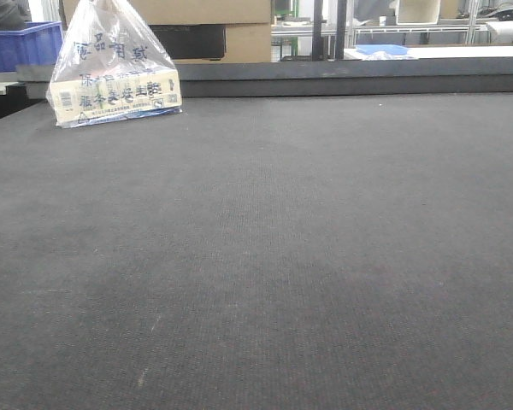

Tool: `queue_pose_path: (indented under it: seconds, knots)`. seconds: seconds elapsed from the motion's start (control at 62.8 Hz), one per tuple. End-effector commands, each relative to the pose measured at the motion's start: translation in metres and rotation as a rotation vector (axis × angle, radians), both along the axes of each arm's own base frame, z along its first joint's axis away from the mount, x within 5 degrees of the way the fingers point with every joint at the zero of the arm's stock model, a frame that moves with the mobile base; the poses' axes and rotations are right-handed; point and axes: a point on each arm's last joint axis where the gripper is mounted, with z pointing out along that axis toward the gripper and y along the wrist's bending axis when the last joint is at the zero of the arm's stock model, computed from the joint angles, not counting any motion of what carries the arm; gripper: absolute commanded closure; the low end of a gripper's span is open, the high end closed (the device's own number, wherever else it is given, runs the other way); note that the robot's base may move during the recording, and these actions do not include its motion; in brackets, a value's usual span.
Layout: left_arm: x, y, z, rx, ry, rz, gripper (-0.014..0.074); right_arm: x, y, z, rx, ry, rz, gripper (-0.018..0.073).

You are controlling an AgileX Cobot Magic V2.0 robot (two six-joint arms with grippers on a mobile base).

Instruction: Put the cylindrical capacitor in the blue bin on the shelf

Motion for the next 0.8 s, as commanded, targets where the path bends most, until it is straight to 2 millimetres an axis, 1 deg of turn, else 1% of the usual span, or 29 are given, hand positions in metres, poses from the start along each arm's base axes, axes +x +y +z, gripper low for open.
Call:
queue_pose_path:
  seconds: [0.0, 0.732, 0.78]
  knots:
    - [-0.0006, -0.0003, 0.0024, 0.003, -0.023, -0.004, 0.0707, -0.0003, -0.0001, 0.0016, -0.006, -0.019, -0.001, 0.0721]
    - [-0.0006, -0.0003, 0.0024, 0.003, -0.023, -0.004, 0.0707, -0.0003, 0.0, 0.0016, -0.017, -0.02, 0.001, 0.0721]
    - [-0.0006, -0.0003, 0.0024, 0.003, -0.023, -0.004, 0.0707, -0.0004, -0.0001, 0.0039, -0.015, -0.044, -0.001, 0.0721]
